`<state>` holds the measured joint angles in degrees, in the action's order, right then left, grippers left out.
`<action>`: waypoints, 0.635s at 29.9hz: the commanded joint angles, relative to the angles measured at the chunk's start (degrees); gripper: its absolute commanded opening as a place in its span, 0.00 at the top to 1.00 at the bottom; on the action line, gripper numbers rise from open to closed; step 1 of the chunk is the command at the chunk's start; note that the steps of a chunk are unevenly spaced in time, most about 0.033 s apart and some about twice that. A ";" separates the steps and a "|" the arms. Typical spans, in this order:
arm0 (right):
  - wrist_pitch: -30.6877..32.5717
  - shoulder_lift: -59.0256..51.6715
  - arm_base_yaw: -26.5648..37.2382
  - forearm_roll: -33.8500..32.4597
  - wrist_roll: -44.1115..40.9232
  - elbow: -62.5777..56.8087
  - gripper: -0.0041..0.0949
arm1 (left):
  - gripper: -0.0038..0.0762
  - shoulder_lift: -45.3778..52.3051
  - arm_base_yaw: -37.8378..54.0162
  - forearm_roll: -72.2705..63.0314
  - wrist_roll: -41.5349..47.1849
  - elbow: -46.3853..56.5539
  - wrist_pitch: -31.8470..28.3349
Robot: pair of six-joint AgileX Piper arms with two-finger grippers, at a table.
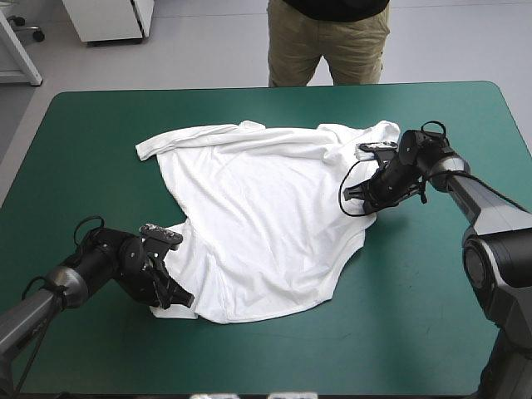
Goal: Fold the cloth
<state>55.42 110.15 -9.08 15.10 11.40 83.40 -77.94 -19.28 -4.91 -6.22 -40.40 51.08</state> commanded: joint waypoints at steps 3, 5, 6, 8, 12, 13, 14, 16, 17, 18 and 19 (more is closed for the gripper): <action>-0.49 -5.34 0.37 -0.93 1.25 1.38 0.96 | 0.96 -1.17 -0.64 -0.04 1.34 -0.15 -6.30; -0.49 -7.88 0.50 -1.71 1.25 1.38 0.96 | 0.96 -0.83 -0.64 3.56 3.43 -2.69 -4.54; -0.37 -9.66 0.63 -2.24 1.25 1.38 0.96 | 0.96 -0.26 -0.64 5.80 4.60 -4.59 -3.63; -0.49 -13.16 0.89 -2.80 1.25 1.50 0.96 | 0.96 0.93 -0.64 10.53 6.22 -9.58 -1.75; -0.52 -21.45 1.29 -2.40 2.25 2.25 0.96 | 0.96 2.18 -0.64 16.73 7.23 -21.74 2.53; -0.03 -22.85 1.29 -2.40 2.25 2.90 0.96 | 0.96 2.18 -0.64 17.90 7.51 -24.67 3.46; 0.44 -24.55 1.29 -2.09 2.37 3.91 0.96 | 0.96 2.18 -0.64 18.85 7.48 -28.40 4.65; 1.07 -27.36 1.29 -1.54 2.63 6.68 0.96 | 0.96 2.18 -0.64 20.42 7.48 -35.11 5.89; 1.48 -28.68 1.29 -1.11 3.06 8.48 0.96 | 0.96 2.18 -0.64 20.56 7.48 -38.76 6.42; 1.76 -29.96 1.29 -0.71 3.45 10.53 0.96 | 0.96 2.18 -0.64 20.56 7.13 -42.54 7.12; 1.85 -31.06 1.29 -0.41 3.75 12.28 0.96 | 0.96 2.18 -0.64 20.56 6.59 -46.32 7.91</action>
<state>58.93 84.50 -8.39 13.22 13.77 89.53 -77.88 -19.63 13.86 0.55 -76.82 58.45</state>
